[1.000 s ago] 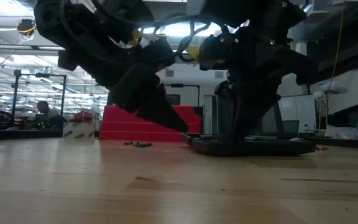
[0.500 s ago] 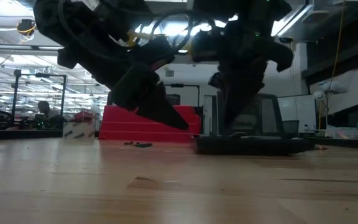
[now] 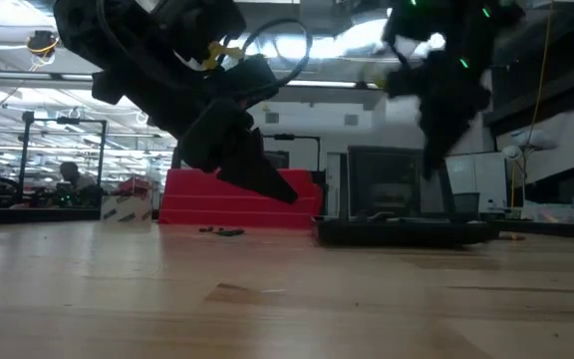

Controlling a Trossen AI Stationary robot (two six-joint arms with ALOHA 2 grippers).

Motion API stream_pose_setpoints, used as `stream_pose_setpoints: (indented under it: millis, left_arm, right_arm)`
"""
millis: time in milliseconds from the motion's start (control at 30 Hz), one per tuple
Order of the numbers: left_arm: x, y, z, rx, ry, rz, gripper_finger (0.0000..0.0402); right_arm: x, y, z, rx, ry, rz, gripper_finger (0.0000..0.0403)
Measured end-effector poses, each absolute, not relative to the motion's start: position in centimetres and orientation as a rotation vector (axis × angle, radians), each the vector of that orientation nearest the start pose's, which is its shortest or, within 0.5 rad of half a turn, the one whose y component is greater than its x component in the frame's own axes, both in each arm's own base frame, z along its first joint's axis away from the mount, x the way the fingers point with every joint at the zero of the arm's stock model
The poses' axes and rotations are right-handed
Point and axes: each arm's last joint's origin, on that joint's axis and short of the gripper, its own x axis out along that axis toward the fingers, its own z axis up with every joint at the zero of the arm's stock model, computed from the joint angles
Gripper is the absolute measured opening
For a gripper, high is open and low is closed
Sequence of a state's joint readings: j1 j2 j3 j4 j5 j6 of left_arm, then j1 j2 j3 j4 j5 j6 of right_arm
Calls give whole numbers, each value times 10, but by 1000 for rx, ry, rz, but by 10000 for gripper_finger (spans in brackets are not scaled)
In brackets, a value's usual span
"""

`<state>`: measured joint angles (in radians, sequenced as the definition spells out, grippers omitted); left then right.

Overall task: Prefit tool cases
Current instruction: Remove the screwdriver bit from the tool case

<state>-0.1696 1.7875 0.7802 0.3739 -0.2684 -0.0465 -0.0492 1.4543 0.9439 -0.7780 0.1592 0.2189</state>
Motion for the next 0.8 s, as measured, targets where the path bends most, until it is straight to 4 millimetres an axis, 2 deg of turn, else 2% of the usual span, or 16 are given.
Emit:
stream_pose_setpoints:
  millis: [167, 333, 500, 700, 800]
  left_arm:
    - [330, -45, 144, 82, 578, 126, 0]
    - [329, -37, 153, 92, 567, 142, 0]
    - [330, -27, 152, 71, 575, 176, 0]
    - [334, -24, 157, 75, 590, 184, 0]
    - [338, -25, 162, 100, 628, 177, 0]
  right_arm:
    - [229, -28, 181, 237, 1247, -435, 1]
    - [222, -31, 168, 341, 1216, -381, 21]
    - [219, -29, 160, 380, 1235, -326, 83]
    - [214, -29, 158, 314, 1303, -299, 182]
    - [214, -27, 161, 339, 1319, -234, 208]
